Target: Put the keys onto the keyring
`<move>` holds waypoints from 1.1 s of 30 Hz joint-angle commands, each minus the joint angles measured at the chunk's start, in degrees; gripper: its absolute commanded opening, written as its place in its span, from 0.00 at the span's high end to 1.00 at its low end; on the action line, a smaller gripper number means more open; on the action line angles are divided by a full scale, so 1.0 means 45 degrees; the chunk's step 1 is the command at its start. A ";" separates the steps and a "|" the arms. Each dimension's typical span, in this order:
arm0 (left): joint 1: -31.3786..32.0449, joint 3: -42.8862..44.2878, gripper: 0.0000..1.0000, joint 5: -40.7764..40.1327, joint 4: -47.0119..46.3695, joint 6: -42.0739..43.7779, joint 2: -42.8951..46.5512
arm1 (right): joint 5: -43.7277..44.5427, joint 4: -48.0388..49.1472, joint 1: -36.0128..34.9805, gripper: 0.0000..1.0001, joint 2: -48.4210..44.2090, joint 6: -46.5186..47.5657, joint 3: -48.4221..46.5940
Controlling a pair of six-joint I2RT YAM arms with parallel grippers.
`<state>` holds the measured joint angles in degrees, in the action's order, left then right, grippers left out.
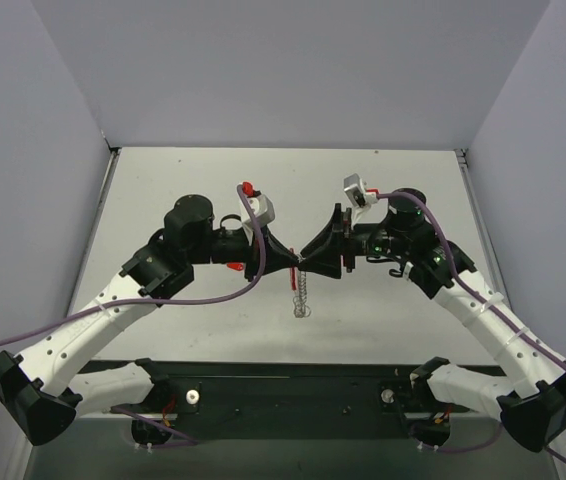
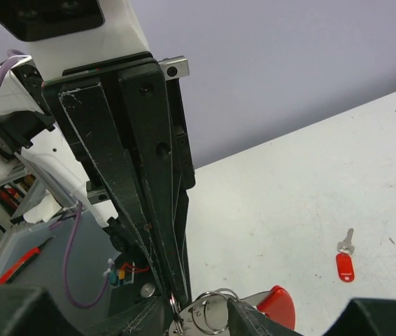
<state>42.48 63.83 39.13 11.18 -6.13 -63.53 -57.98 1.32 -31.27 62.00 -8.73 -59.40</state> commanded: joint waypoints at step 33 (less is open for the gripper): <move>0.0053 -0.1098 0.29 -0.0886 -0.4005 -0.1565 0.1617 | 0.0715 0.7317 -0.0083 1.00 -0.2136 -0.2604 0.2552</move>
<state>43.35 61.25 35.07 3.27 -9.06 -58.35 -54.48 15.22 -31.92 55.20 -14.24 -50.48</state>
